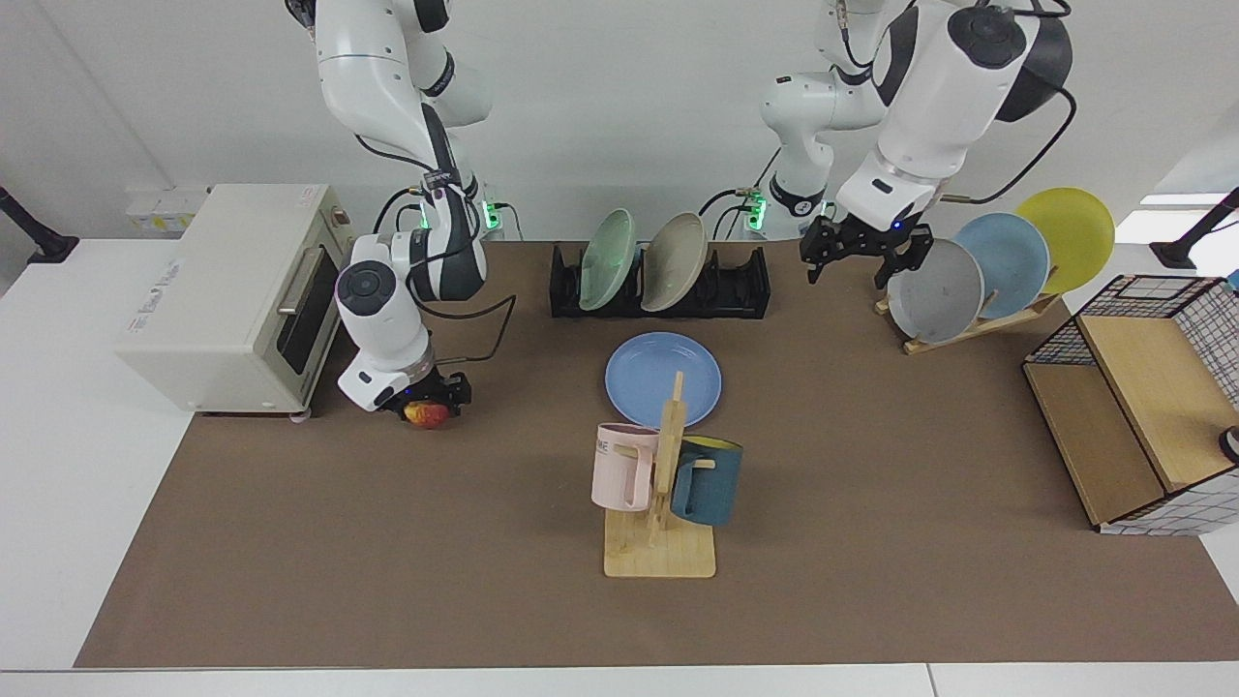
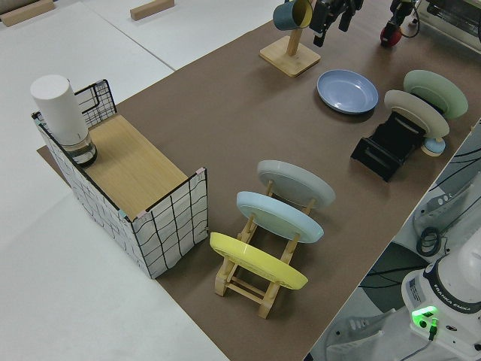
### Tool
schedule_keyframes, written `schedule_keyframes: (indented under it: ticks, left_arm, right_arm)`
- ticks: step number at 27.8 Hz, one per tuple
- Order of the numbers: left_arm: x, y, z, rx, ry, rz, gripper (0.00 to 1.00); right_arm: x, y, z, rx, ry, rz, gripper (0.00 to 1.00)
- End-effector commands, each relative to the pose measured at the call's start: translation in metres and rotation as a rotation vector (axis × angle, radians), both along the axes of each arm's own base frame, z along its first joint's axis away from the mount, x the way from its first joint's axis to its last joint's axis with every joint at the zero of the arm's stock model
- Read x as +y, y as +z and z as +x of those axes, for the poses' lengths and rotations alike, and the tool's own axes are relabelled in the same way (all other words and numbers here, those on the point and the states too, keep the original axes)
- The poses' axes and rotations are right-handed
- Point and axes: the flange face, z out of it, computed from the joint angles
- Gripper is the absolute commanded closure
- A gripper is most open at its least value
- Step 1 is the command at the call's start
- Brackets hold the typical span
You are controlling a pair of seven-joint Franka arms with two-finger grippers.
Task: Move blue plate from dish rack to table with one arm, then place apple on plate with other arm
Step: 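Retract the left gripper to rest while the right gripper lifts the apple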
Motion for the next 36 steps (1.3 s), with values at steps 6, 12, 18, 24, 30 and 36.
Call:
schedule_keyframes:
  ticks: [6,12,18,24,30,36]
  left_arm:
    - [0.026,0.058,0.001,-0.025,-0.039,0.037,0.01]
    - [0.038,0.064,0.005,-0.035,-0.019,0.033,0.01]
    - [0.057,0.071,-0.001,-0.020,0.000,0.041,0.01]
    - [0.089,0.070,0.001,-0.014,0.049,0.041,0.00]
    - [0.113,0.070,0.001,-0.012,0.059,0.041,0.00]
    - [0.126,0.071,0.001,-0.010,0.085,0.042,0.00]
  right_arm:
    - [0.006,0.014,-0.001,-0.018,-0.024,-0.024,0.99]
    - [0.020,0.048,-0.002,-0.014,0.000,-0.025,0.99]
    - [0.037,0.096,-0.002,-0.002,0.023,-0.030,0.99]
    - [0.073,0.127,-0.007,0.018,-0.011,-0.042,0.99]
    - [0.135,0.139,-0.021,0.012,-0.069,-0.057,0.99]
    - [0.175,0.148,-0.029,-0.006,-0.087,-0.033,1.00]
